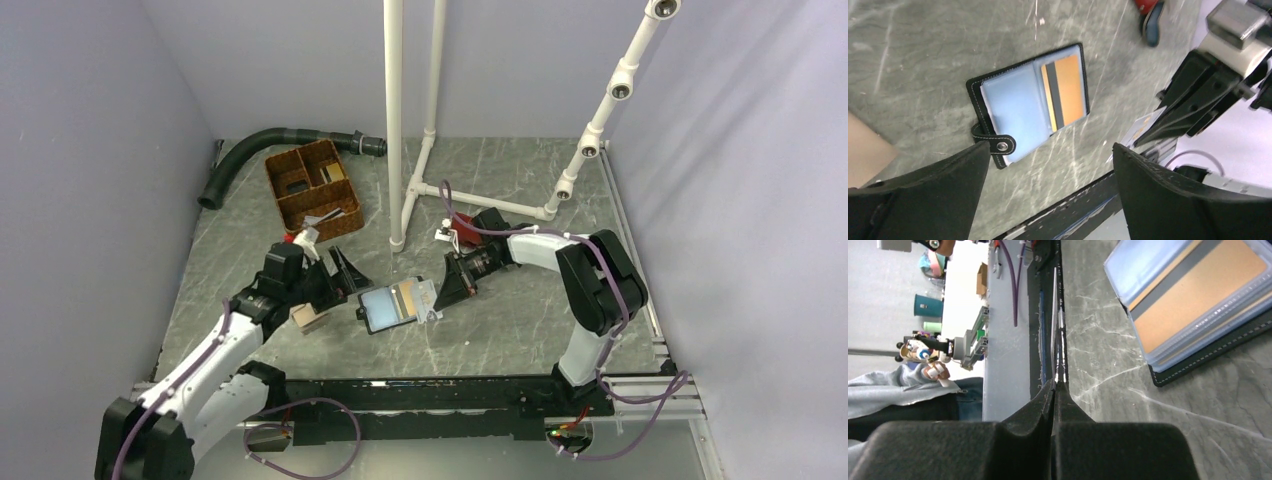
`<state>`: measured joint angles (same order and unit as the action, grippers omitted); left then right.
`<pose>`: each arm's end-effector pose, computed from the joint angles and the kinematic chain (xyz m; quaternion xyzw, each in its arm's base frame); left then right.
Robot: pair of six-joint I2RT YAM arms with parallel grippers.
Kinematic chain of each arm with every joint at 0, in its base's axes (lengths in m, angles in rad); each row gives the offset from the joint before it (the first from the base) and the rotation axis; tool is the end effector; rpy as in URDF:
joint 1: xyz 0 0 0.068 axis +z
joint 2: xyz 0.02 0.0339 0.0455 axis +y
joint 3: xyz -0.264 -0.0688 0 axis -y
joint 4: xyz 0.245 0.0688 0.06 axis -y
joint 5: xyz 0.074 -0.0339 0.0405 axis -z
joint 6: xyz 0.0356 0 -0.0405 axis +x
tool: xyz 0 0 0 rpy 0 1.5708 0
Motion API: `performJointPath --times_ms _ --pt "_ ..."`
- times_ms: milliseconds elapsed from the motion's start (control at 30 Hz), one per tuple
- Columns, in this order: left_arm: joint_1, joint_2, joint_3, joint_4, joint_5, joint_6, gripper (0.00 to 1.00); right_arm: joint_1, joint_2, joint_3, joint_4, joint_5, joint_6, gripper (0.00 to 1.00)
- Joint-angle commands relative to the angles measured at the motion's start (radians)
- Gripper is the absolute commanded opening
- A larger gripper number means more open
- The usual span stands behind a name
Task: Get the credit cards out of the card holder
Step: Remove the credit card from the card holder.
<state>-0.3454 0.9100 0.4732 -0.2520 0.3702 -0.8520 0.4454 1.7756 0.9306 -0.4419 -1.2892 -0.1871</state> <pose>0.1726 -0.0758 0.2045 -0.1467 0.8802 -0.3739 0.2528 0.2602 0.1621 0.1480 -0.3269 0.7256 0.6044 0.0355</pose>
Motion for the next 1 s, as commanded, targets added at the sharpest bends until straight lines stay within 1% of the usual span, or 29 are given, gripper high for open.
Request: performJointPath --times_ms 0,167,467,733,867,967 --pt "0.003 -0.108 -0.003 -0.051 -0.124 -0.090 0.99 -0.004 -0.046 0.048 -0.066 -0.081 -0.120 0.00" --pt "0.008 -0.145 -0.047 0.100 -0.044 -0.142 1.00 -0.011 -0.050 0.065 -0.110 -0.091 -0.159 0.00" --pt "-0.001 -0.058 -0.053 0.315 0.120 -0.192 0.98 -0.020 -0.068 0.103 -0.182 -0.105 -0.192 0.00" --pt "-0.113 -0.018 -0.068 0.416 0.058 -0.211 0.98 -0.020 -0.113 0.085 -0.163 -0.084 -0.179 0.00" --pt "-0.164 0.001 -0.066 0.454 0.038 -0.216 0.98 -0.020 -0.139 0.052 -0.107 -0.089 -0.137 0.00" --pt "-0.196 -0.005 -0.064 0.473 0.012 -0.212 0.98 -0.023 -0.154 0.023 -0.037 -0.106 -0.077 0.00"
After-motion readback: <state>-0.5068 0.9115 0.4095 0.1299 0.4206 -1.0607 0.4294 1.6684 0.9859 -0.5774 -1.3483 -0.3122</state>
